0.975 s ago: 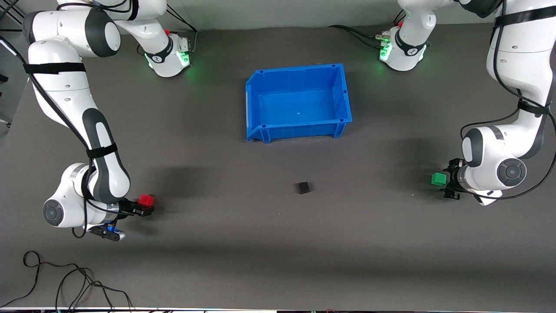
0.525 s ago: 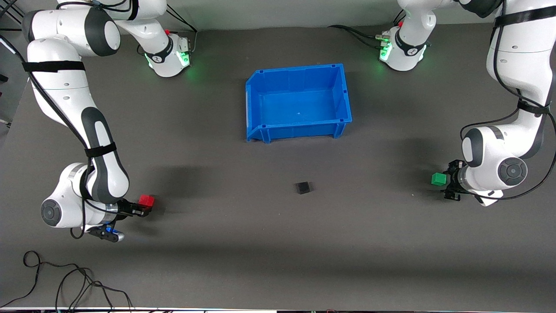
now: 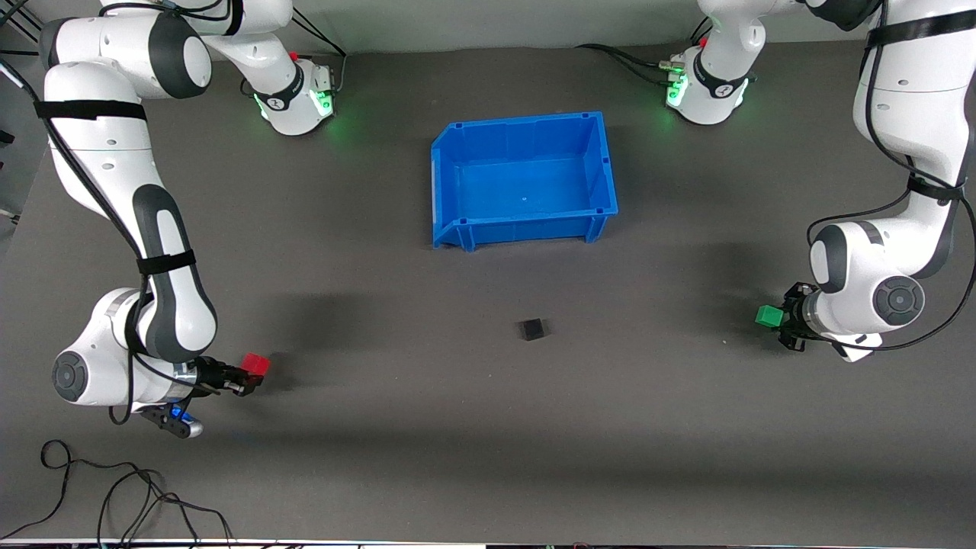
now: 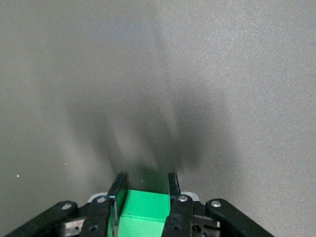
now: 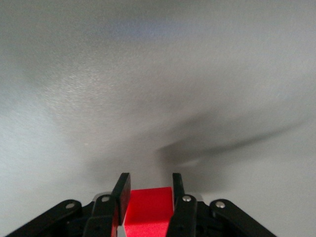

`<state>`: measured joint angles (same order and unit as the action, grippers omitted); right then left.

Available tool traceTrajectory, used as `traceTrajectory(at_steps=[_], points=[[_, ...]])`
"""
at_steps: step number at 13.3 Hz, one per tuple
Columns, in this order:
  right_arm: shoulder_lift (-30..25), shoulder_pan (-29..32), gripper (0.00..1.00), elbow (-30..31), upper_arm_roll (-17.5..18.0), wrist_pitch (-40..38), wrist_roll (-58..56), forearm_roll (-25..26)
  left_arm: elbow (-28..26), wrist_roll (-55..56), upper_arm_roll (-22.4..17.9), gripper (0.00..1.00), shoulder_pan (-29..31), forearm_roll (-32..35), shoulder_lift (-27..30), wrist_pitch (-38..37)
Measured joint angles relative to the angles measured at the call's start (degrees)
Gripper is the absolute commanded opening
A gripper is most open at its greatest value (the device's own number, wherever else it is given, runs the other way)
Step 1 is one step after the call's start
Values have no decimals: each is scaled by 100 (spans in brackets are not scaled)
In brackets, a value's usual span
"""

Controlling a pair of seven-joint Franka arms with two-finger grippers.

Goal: Attach green and red cubes to black cube
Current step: 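Carry the red cube with the right gripper while the left gripper carries green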

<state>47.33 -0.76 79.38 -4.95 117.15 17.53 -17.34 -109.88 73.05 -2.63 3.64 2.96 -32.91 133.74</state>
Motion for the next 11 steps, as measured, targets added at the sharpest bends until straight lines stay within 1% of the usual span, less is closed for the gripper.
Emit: traceTrajectory(at_steps=[2,4,7,8,9,11], points=[[5,-238,0,-6,98,-2,1075,-173,0,0,-1,0,0,-1,4,-4],[22,-559,0,-37,113,122,1916,-604,11,10,-5,0,5,-105,55,-3],[55,-724,0,-94,114,252,2523,-1538,70,13,-27,0,105,-1034,428,-110],[60,-753,0,-102,120,346,2696,-1746,97,69,-30,0,144,-1217,578,-245],[70,-825,0,-113,137,503,2960,-1842,103,294,-23,0,139,-1289,693,-313],[126,-1167,0,-134,166,967,3642,-1869,173,1003,26,0,-36,-1295,746,-335]])
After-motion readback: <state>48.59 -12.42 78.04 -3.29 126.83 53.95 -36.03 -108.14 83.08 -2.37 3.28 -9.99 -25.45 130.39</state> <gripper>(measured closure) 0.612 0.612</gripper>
